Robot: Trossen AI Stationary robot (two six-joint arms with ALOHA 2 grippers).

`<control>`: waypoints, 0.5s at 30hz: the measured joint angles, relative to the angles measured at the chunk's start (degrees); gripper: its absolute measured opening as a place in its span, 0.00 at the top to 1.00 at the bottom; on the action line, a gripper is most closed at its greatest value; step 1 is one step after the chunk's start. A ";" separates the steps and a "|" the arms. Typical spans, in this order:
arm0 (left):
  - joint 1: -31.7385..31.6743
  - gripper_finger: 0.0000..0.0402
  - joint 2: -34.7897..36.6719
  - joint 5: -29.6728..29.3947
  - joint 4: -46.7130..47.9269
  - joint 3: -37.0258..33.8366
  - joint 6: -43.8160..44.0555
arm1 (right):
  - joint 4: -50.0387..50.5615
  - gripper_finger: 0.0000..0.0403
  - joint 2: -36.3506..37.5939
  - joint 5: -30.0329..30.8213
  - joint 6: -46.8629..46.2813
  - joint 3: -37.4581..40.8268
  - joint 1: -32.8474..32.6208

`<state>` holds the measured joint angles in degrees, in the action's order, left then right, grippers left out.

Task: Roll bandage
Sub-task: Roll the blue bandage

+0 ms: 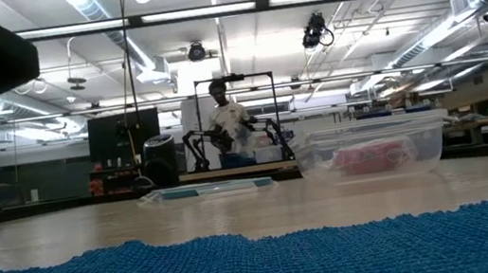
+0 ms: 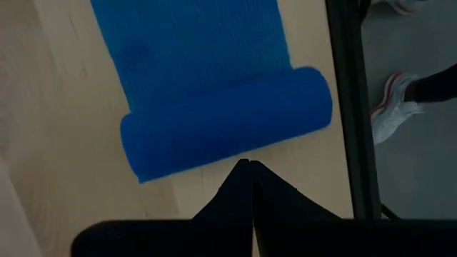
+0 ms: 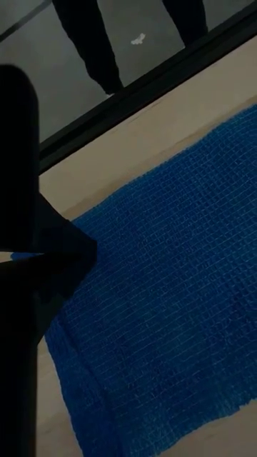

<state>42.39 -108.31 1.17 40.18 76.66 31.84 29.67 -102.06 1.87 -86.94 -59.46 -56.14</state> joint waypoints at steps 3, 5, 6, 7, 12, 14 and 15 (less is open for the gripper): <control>-0.02 1.00 0.00 -0.12 -1.86 -0.96 0.21 | 0.00 1.00 0.00 0.00 0.00 0.00 0.00; -0.16 1.00 0.00 -1.21 -2.78 -0.98 0.40 | -0.02 1.00 0.00 0.00 -0.02 0.00 0.00; -0.28 1.00 0.00 -1.65 -3.37 -0.98 0.46 | -0.02 0.99 0.00 0.00 -0.03 0.00 0.00; -0.38 1.00 0.00 -1.83 -3.87 -0.98 0.52 | -0.02 0.99 0.00 0.00 -0.02 0.00 0.00; -0.52 1.00 0.00 -4.84 -5.33 -0.98 0.52 | -0.02 0.99 0.00 0.00 0.00 0.00 0.00; -0.54 1.00 0.00 -6.46 -5.94 -0.98 0.54 | 0.00 1.00 0.00 0.00 0.00 0.00 0.00; -0.66 1.00 0.00 -6.76 -6.38 -0.98 0.54 | -0.02 1.00 0.00 0.00 0.00 0.00 0.00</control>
<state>41.73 -108.31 -5.59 33.80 75.68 32.38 29.65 -102.06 1.87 -86.94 -59.46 -56.14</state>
